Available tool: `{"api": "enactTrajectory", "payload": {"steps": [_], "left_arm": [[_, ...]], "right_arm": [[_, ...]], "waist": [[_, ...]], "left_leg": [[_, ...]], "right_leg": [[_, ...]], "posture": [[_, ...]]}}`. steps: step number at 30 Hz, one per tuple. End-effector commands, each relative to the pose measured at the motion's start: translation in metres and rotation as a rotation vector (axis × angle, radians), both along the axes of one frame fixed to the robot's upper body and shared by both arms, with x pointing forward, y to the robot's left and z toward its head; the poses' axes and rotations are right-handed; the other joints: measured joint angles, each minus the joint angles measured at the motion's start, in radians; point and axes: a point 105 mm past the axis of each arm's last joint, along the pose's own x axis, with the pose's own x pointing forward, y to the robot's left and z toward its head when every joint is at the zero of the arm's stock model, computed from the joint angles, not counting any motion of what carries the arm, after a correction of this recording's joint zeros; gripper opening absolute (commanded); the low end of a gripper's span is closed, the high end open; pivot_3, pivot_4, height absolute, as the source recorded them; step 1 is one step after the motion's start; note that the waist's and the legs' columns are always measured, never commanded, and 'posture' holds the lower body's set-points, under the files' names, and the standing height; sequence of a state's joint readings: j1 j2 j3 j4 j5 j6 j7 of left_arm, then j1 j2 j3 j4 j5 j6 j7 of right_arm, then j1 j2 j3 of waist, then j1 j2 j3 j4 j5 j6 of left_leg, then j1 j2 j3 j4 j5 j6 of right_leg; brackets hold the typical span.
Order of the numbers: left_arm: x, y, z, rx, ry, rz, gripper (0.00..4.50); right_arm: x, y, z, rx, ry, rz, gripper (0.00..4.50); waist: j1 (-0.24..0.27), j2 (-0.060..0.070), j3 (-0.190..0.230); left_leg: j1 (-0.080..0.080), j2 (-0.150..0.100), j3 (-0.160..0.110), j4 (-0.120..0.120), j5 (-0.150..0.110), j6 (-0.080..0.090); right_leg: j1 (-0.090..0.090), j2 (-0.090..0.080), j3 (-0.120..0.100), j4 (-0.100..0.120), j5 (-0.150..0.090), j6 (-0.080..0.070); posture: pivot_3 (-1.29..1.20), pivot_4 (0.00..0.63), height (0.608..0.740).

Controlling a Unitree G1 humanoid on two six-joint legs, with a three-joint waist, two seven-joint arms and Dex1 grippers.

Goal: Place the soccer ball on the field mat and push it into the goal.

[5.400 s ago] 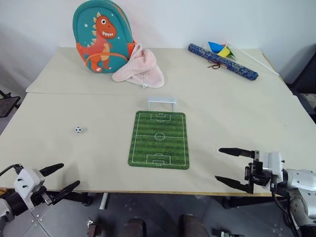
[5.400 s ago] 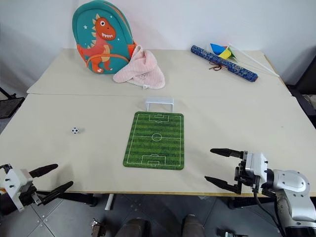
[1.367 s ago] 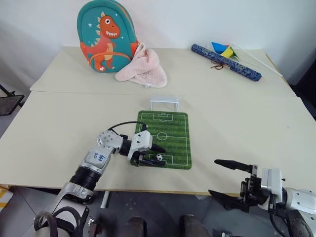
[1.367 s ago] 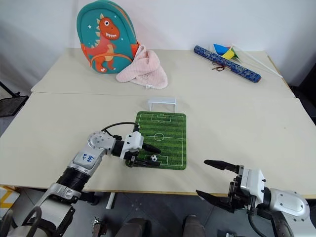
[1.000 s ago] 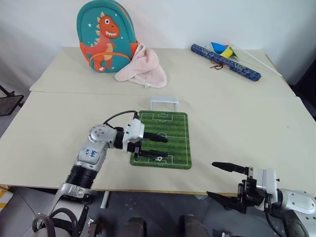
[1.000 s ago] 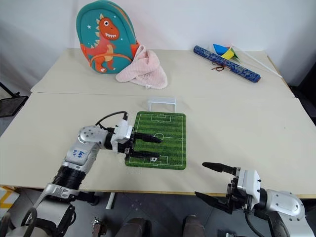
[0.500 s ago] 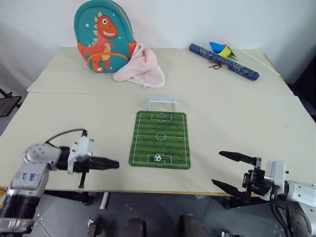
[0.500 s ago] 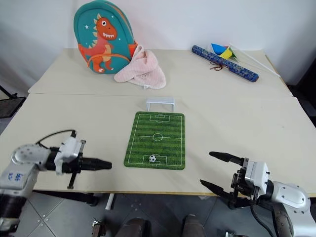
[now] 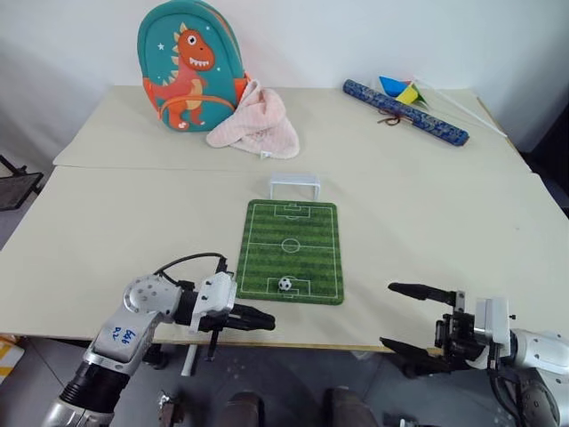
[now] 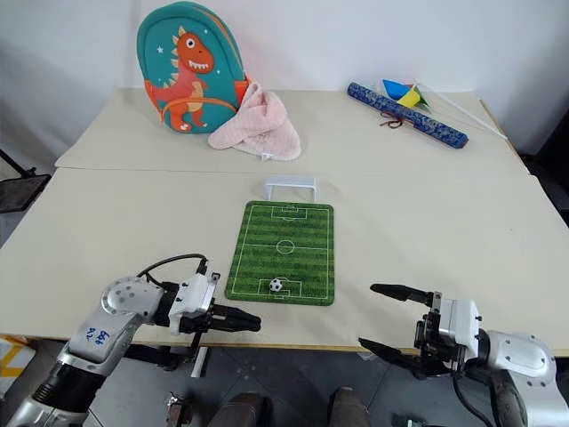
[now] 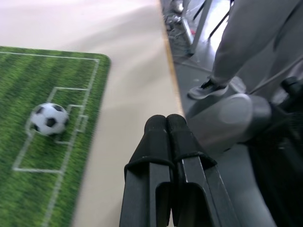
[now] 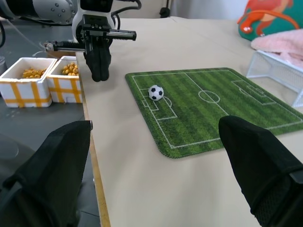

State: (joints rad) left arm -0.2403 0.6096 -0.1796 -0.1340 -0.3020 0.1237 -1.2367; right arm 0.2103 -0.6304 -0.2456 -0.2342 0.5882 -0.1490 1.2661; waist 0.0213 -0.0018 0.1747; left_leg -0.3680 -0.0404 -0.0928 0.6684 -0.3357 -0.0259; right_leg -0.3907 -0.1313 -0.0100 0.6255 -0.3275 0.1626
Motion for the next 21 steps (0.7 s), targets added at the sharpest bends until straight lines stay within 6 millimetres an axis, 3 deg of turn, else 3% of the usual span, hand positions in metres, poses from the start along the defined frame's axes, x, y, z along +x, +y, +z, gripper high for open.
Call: {"api": "enactTrajectory", "payload": {"steps": [1,15,21], "left_arm": [[0.011,-0.011,0.0,-0.02,-0.008,0.03,0.05],[0.047,-0.032,-0.002,-0.051,-0.017,0.106,0.05],[0.098,-0.041,0.021,-0.138,-0.194,0.302,0.05]], "right_arm": [[-0.001,-0.007,0.011,0.015,-0.055,-0.046,4.5],[-0.012,-0.003,0.01,0.011,-0.061,-0.079,4.5],[0.005,-0.007,0.017,0.102,-0.139,-0.272,4.5]], "waist": [[0.001,0.0,0.0],[0.002,0.0,0.0],[0.004,-0.001,0.0]], "left_leg": [[0.0,0.0,0.0,0.0,0.0,0.0],[0.0,0.0,0.0,0.001,0.0,0.0],[-0.001,-0.001,0.0,0.002,0.0,0.0]], "right_leg": [[0.0,0.0,0.0,0.0,0.0,0.0],[0.0,0.0,0.0,0.0,0.0,0.0],[0.0,0.0,-0.001,0.001,0.0,0.0]], "posture": [[0.0,0.15,0.74],[0.0,0.15,0.74],[0.0,0.15,0.74]]}}
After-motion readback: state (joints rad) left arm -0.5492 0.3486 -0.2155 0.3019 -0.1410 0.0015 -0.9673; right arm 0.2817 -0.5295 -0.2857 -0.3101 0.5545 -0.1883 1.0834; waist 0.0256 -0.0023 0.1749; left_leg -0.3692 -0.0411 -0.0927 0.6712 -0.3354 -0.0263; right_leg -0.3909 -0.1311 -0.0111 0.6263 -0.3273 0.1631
